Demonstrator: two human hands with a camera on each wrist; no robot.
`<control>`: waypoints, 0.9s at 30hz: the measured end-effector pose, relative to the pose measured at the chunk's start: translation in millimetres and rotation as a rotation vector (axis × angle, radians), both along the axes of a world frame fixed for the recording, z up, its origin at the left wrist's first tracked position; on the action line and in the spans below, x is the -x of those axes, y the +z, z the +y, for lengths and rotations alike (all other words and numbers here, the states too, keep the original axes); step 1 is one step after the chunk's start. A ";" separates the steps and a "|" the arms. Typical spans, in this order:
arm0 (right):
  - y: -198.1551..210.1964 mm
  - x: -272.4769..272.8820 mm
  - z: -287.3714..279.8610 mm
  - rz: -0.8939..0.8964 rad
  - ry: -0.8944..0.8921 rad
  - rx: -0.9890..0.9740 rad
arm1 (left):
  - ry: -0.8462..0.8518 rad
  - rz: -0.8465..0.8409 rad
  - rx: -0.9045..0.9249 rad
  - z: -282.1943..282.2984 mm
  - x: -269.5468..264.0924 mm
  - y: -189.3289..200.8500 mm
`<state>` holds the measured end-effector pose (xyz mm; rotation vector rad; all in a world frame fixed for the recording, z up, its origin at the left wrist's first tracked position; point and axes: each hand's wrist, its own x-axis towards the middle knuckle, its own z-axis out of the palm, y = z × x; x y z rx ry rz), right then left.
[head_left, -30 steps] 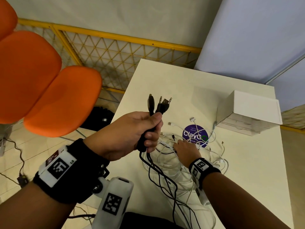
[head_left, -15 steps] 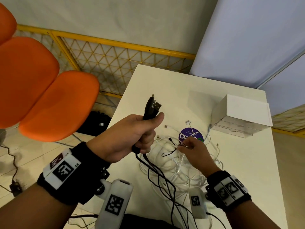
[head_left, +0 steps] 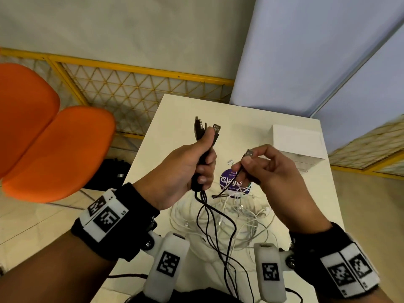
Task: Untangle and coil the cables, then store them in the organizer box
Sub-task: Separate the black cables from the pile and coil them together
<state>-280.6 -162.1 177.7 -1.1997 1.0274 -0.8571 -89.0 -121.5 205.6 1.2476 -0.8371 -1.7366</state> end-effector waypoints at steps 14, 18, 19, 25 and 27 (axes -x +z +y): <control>52.0 7.6 23.9 -0.096 -0.030 -0.003 | -0.096 -0.300 0.233 15.8 46.6 5.4; 50.4 11.3 28.1 -0.027 -0.087 0.061 | -0.110 -0.237 0.242 21.9 51.0 5.5; 49.7 12.2 28.5 -0.008 -0.100 0.078 | -0.115 -0.208 0.235 23.0 52.3 5.2; 45.0 14.7 25.2 -0.093 0.050 0.072 | -0.243 -0.009 0.196 27.8 57.5 7.0; 47.7 14.8 25.5 -0.121 0.129 0.097 | -0.273 0.010 0.184 28.8 61.4 11.4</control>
